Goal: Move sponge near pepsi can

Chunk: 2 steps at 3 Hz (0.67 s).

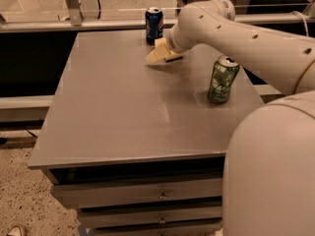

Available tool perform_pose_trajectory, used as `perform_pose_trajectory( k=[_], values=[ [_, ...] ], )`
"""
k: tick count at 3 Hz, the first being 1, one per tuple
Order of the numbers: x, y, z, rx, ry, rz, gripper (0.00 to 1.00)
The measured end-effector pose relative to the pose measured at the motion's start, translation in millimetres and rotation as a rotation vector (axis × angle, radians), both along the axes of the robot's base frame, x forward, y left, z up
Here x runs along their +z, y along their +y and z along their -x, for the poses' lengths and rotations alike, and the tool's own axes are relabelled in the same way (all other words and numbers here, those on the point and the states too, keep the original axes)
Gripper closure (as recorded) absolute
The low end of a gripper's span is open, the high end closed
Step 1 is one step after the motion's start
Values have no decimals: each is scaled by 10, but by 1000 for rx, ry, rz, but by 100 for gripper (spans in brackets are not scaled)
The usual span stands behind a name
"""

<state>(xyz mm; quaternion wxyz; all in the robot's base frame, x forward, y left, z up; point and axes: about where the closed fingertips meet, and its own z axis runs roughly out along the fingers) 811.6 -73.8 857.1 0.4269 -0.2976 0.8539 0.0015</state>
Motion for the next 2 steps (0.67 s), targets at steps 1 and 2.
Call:
perform_pose_trajectory(
  k=[1,2],
  values=[
    [137,-64,49,-9,-28,-4,0],
    [409,-154,148,10,-80,-60,0]
  ],
)
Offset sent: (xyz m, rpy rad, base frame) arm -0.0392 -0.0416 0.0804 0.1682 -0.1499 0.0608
